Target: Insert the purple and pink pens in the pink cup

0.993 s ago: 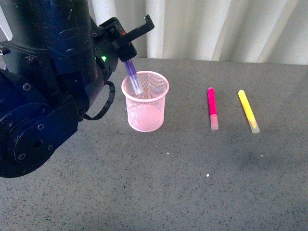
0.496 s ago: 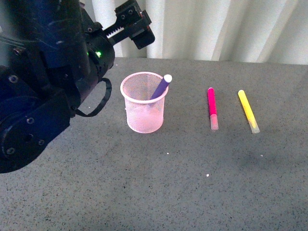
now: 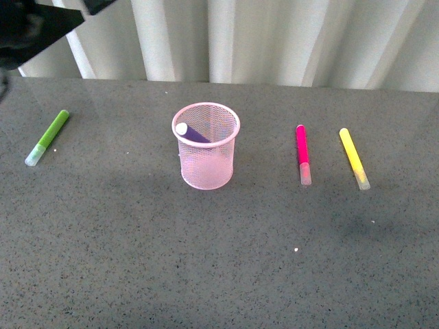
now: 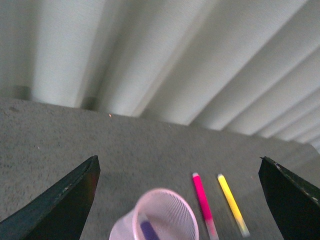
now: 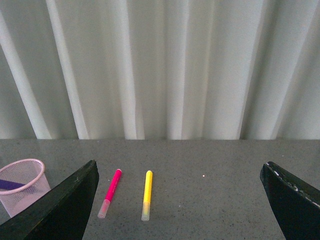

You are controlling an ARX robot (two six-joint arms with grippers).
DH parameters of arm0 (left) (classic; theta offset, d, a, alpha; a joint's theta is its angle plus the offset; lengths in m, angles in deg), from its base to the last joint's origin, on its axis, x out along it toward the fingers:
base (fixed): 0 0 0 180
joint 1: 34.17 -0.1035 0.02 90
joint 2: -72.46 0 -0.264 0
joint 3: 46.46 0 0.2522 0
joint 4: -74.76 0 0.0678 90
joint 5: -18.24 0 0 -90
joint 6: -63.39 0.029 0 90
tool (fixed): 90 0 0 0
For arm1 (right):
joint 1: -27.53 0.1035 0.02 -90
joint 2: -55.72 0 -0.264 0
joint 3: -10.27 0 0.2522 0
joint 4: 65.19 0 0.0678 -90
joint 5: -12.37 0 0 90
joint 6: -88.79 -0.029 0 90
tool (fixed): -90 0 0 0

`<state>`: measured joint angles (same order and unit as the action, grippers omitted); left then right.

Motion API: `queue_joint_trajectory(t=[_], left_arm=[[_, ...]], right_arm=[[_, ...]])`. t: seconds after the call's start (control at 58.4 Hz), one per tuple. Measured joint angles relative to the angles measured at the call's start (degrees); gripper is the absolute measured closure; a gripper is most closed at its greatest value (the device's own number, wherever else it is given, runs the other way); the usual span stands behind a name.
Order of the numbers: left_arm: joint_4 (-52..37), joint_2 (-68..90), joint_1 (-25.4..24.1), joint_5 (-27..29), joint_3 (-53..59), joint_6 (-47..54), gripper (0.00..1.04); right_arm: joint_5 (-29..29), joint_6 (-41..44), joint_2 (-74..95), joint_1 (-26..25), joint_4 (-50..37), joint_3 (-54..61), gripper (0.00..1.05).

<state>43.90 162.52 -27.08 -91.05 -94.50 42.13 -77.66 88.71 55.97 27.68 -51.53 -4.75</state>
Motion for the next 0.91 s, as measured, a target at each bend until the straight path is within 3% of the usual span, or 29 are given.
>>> queue_joint_trajectory(t=[0.154, 0.274, 0.428, 0.565, 0.599, 0.719, 0.753, 0.907], left_arm=[[11.3, -14.6, -9.9, -14.8, 7.2, 4.7, 0.07], [20.2, -27.0, -21.6, -25.1, 11.9, 8.7, 0.07], [24.3, -35.2, -29.6, -30.0, 15.2, 10.5, 0.07], [23.1, -36.1, -32.6, -30.4, 17.2, 10.1, 0.07], [22.4, -36.1, -32.6, -28.7, 17.9, 10.4, 0.08], [3.6, -38.4, -26.5, -4.3, 26.6, 17.0, 0.3], [2.5, -40.3, -24.6, 0.9, 27.8, 18.4, 0.39], [7.1, -48.1, -19.3, 7.5, 30.6, 20.2, 0.73]], right_arm=[[0.0, 0.0, 0.0, 0.0, 0.0, 0.0, 0.07], [0.0, 0.0, 0.0, 0.0, 0.0, 0.0, 0.07], [0.0, 0.0, 0.0, 0.0, 0.0, 0.0, 0.07], [0.0, 0.0, 0.0, 0.0, 0.0, 0.0, 0.07], [0.0, 0.0, 0.0, 0.0, 0.0, 0.0, 0.07], [0.0, 0.0, 0.0, 0.0, 0.0, 0.0, 0.07], [0.0, 0.0, 0.0, 0.0, 0.0, 0.0, 0.07], [0.0, 0.0, 0.0, 0.0, 0.0, 0.0, 0.07]])
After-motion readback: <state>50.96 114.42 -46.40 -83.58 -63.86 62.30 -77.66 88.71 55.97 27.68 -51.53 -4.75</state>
